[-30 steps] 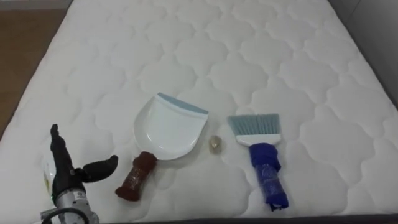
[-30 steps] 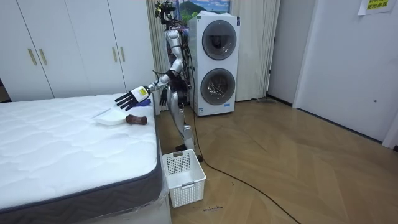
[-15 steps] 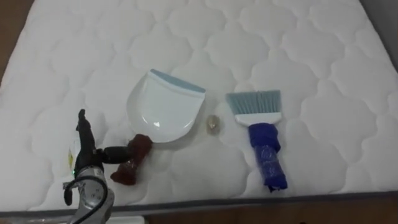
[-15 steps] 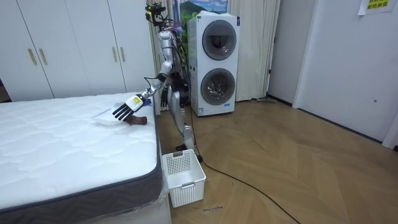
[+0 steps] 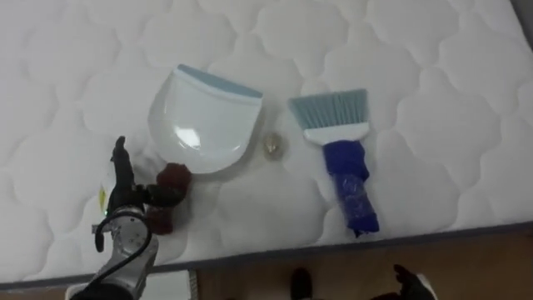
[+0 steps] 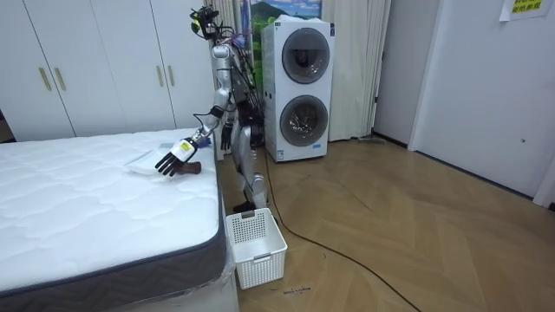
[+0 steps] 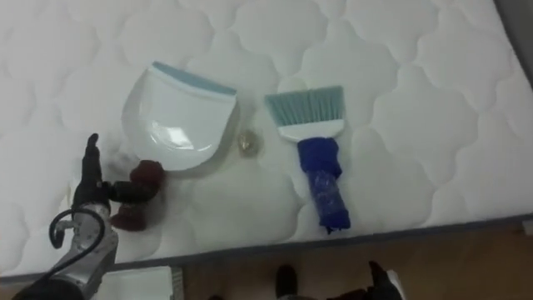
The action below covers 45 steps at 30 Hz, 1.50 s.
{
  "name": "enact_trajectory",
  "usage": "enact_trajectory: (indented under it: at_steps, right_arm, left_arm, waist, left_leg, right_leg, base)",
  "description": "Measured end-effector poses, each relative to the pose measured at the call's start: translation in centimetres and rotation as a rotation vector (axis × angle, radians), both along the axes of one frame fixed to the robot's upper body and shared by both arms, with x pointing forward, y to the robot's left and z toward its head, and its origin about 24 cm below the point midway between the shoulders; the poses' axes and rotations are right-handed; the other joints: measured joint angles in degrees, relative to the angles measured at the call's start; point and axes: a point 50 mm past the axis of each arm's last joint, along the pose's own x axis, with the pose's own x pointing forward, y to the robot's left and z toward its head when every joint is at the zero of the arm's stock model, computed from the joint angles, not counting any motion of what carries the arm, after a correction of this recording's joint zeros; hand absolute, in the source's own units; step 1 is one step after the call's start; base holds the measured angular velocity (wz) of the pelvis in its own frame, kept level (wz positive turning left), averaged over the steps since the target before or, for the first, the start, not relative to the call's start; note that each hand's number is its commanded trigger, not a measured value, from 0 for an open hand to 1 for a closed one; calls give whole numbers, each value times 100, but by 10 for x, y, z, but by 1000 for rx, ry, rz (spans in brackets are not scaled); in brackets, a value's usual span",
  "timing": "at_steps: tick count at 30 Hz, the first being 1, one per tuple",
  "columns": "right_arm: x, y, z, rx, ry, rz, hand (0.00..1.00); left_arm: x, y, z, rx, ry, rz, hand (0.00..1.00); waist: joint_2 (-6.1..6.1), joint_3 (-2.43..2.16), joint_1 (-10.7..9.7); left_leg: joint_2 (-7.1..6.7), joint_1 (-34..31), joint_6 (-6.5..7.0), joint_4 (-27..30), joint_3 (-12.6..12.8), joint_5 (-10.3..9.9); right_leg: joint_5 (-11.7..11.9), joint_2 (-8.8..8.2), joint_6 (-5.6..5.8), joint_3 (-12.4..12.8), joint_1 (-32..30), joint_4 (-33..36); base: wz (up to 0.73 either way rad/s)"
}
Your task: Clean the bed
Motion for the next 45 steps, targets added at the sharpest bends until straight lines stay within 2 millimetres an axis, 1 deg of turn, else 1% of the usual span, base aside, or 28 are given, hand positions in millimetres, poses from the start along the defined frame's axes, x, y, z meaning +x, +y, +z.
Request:
enact_trajectory:
  at_steps: [3,5,7,10,12,15,18,23,27,30,34,36,45]
  right_arm:
    - [2,2,0,5,-2,13,0]
    - [1,2,0,7,5,12,0]
    - [1,2,0,6,5,11,0]
    - [3,0,1,4,0,11,0]
    - [4,-2,2,4,-3,9,0]
    - [5,-4,2,17,-8,-13,0]
    - [5,-4,3,29,-15,-37,0]
    - [7,-4,3,51,-26,-65,0]
    - [11,-4,5,55,-45,-66,0]
    - [13,-3,6,65,-56,-82,0]
    - [14,-2,6,68,-59,-74,0]
    - [14,-2,6,66,-62,-74,0]
    - [16,-3,7,62,-71,-75,0]
  left_arm:
    - [-1,3,-1,3,12,10,0]
    - [-1,5,-1,2,9,19,0]
    - [1,5,0,0,5,22,0]
    - [2,3,1,-5,1,19,0]
    - [0,1,-2,-9,17,20,0]
    - [-4,0,-8,-33,42,39,0]
    - [-7,-1,-13,-47,65,51,0]
    - [-11,-6,-19,-75,95,58,0]
    - [-7,-8,-16,-83,84,58,0]
    - [-1,-9,-12,-82,67,52,0]
    - [7,-11,-5,-80,40,44,0]
    - [10,-13,-2,-69,28,39,0]
    - [15,-14,4,-58,-7,54,0]
  waist:
    - [6,2,52]
    - [10,5,50]
    - [25,12,37]
    - [68,14,31]
    - [104,20,22]
    - [109,19,45]
    - [111,18,28]
    - [110,17,23]
    - [109,18,14]
    - [108,18,-31]
    - [112,22,-80]
    - [126,32,-84]
    - [145,44,-90]
  left_leg:
    - [-31,-73,2,124,47,-1]
    - [-41,-123,9,173,96,2]
    - [-21,-239,17,338,120,-2]
    - [-7,-304,21,378,155,-8]
    - [-4,-307,18,380,190,-12]
    - [-8,-389,19,428,251,-12]
    - [3,-499,18,521,267,-12]
    - [-9,-588,18,594,285,-13]
    - [1,-901,25,866,285,-32]
    - [-11,-1006,36,947,285,-40]
    - [-17,-990,46,960,289,-83]
    - [-15,-994,45,956,288,-113]
    - [-12,-1026,38,969,292,-118]
  right_leg:
    - [9,-72,14,-132,7,2]
    - [7,-85,18,-152,-6,7]
    - [3,-86,20,-202,-24,28]
    - [-2,-84,5,-191,-104,112]
    - [-12,-88,-2,-189,-131,175]
    - [-21,-104,-14,-131,-264,310]
    - [12,-100,-41,-133,-356,331]
    - [11,-121,-41,-113,-476,436]
    - [-7,-133,-52,-112,-722,565]
    - [-36,-170,-45,-132,-823,659]
    - [-78,-186,-31,-129,-825,744]
    - [-80,-180,-33,-125,-830,754]
    - [-92,-179,-49,-116,-899,807]
  base:
    - [-2]
    - [9]
    - [14]
    - [10]
    - [0]
    - [-9]
    - [-5]
    - [-1]
    - [0]
    - [5]
    - [5]
    - [0]
    - [0]
